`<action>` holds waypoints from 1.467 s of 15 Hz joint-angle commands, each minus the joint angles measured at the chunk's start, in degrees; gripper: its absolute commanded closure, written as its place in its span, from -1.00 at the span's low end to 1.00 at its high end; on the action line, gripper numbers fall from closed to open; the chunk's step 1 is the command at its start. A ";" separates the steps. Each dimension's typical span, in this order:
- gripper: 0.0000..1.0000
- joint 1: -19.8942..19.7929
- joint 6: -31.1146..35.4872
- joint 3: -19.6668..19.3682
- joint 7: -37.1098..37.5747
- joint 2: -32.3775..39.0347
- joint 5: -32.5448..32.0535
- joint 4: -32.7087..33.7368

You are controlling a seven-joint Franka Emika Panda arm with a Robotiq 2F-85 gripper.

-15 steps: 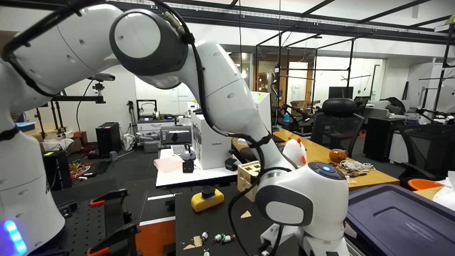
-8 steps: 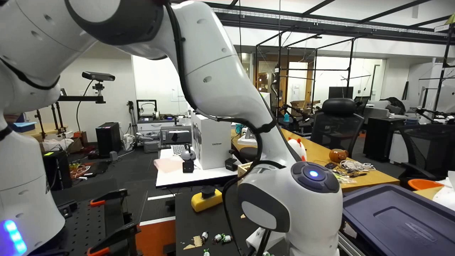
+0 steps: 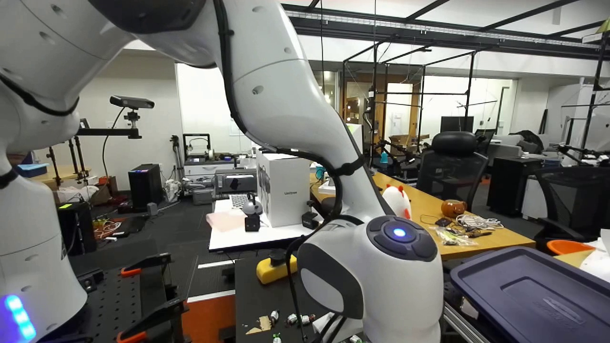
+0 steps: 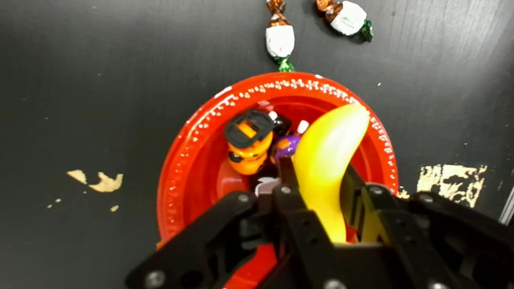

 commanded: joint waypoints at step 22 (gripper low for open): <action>-1.00 20.79 -18.89 0.74 -8.91 13.07 -25.99 18.04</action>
